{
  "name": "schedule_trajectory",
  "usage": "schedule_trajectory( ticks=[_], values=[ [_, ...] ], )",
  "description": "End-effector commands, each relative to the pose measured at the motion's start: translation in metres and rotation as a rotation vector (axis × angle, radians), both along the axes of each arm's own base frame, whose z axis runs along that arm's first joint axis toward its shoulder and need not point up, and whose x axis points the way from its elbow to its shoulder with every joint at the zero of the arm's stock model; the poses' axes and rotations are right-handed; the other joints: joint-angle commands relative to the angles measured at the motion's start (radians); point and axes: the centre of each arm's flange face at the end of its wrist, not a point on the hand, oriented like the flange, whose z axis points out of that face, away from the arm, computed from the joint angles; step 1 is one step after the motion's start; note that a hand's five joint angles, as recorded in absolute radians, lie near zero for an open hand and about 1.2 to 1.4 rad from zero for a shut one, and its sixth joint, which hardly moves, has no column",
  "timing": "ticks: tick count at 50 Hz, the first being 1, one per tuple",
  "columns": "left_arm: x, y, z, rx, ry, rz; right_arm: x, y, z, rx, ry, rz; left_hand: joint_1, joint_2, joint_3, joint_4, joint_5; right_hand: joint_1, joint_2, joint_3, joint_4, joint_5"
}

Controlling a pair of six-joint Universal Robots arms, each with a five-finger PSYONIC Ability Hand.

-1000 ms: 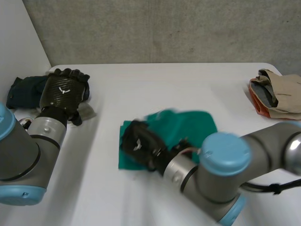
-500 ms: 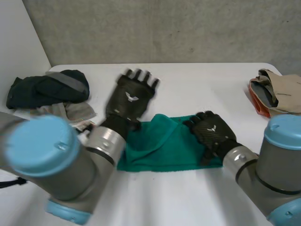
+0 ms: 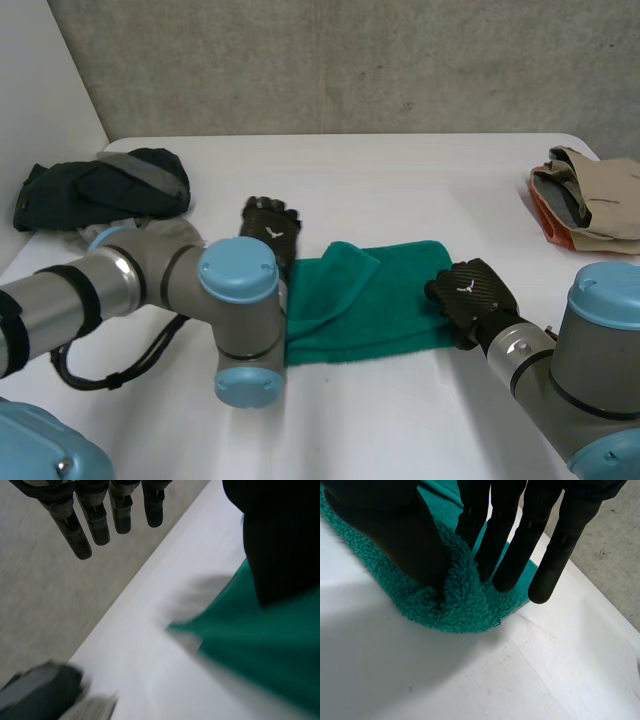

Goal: Fold the laundry.

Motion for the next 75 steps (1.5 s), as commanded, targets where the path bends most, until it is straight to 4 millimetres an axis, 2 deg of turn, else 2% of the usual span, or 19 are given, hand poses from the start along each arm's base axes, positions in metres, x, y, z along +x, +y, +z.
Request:
schedule_trajectory(
  ticks=[1,7,12,14,20,25,28,31,35,38,48,55,59,61,64,69,71,72,75],
  values=[
    [0.027,0.010,0.030,0.000,-0.016,0.058,-0.003,0.000,0.000,-0.016,0.033,-0.011,0.027,0.009,0.004,0.014,-0.004,0.283,0.219,0.225,0.223,0.248],
    [0.025,0.034,0.056,-0.019,0.050,-0.066,-0.003,0.002,-0.001,-0.015,0.043,-0.003,0.015,-0.002,-0.008,0.002,-0.016,0.283,0.219,0.225,0.223,0.248],
    [-0.010,0.073,0.065,0.006,0.183,-0.309,0.000,0.006,-0.002,-0.013,0.045,0.006,0.015,-0.002,-0.008,0.002,-0.016,0.283,0.219,0.225,0.223,0.248],
    [-0.016,0.077,0.065,0.020,0.212,-0.340,-0.001,0.006,-0.002,-0.010,0.046,0.006,0.015,-0.002,-0.008,0.002,-0.016,0.283,0.219,0.225,0.223,0.248],
    [-0.033,0.070,0.012,0.119,0.168,-0.347,-0.001,0.007,-0.003,-0.009,0.046,0.005,0.027,0.009,0.003,0.014,-0.004,0.283,0.219,0.225,0.223,0.248],
    [-0.038,0.060,-0.008,0.151,0.138,-0.305,-0.002,0.006,-0.004,-0.007,0.047,0.000,0.045,0.027,0.021,0.031,0.013,0.283,0.219,0.225,0.223,0.248],
    [-0.025,0.036,-0.003,0.109,0.142,-0.147,-0.003,0.006,-0.004,-0.007,0.050,-0.007,0.074,0.056,0.050,0.061,0.043,0.283,0.219,0.225,0.223,0.248],
    [0.006,0.004,0.001,0.069,0.138,0.079,-0.005,0.003,-0.003,-0.015,0.059,-0.024,0.071,0.053,0.048,0.058,0.040,0.283,0.219,0.225,0.223,0.248],
    [0.028,-0.008,0.016,0.049,0.143,0.182,-0.008,0.001,-0.002,-0.029,0.087,-0.039,0.057,0.039,0.033,0.043,0.025,0.283,0.219,0.225,0.223,0.248],
    [0.045,0.000,0.022,0.074,0.127,0.190,-0.010,0.000,-0.002,-0.039,0.117,-0.045,0.045,0.027,0.021,0.031,0.014,0.283,0.219,0.225,0.223,0.248],
    [0.066,0.047,0.050,0.114,0.139,0.054,-0.020,-0.007,0.004,-0.115,0.282,-0.059,0.015,-0.002,-0.008,0.002,-0.016,0.283,0.219,0.225,0.223,0.248],
    [0.079,0.059,0.070,0.069,0.175,0.046,-0.012,-0.022,0.035,-0.305,0.445,-0.058,0.012,-0.005,-0.011,-0.001,-0.019,0.283,0.219,0.225,0.223,0.248],
    [0.082,0.060,0.079,0.046,0.193,0.045,0.042,0.000,0.056,-0.462,0.369,0.122,0.012,-0.005,-0.011,-0.001,-0.019,0.283,0.219,0.225,0.223,0.248],
    [0.082,0.060,0.081,0.041,0.197,0.044,0.082,0.036,0.061,-0.545,0.291,0.314,0.010,-0.008,-0.014,-0.004,-0.022,0.283,0.219,0.225,0.223,0.248],
    [0.082,0.061,0.081,0.043,0.197,0.046,0.110,0.083,0.037,-0.540,0.249,0.564,0.007,-0.011,-0.017,-0.007,-0.025,0.283,0.219,0.225,0.223,0.248],
    [0.082,0.062,0.080,0.046,0.197,0.043,0.112,0.122,-0.005,-0.454,0.282,0.730,0.001,-0.017,-0.023,-0.013,-0.031,0.283,0.219,0.225,0.223,0.248],
    [0.082,0.062,0.081,0.044,0.199,0.040,0.108,0.122,-0.009,-0.436,0.300,0.709,-0.005,-0.023,-0.029,-0.019,-0.036,-0.153,-0.217,-0.211,-0.213,-0.189],
    [0.081,0.061,0.082,0.041,0.202,0.039,0.106,0.118,-0.008,-0.435,0.306,0.667,-0.005,-0.023,-0.029,-0.019,-0.036,-0.845,-0.909,-0.903,-0.905,-0.881],
    [0.078,0.061,0.088,0.023,0.214,0.028,0.105,0.111,0.002,-0.427,0.272,0.592,-0.018,-0.035,-0.041,-0.031,-0.049,-0.939,-1.002,-0.997,-0.998,-0.974]
  ],
)
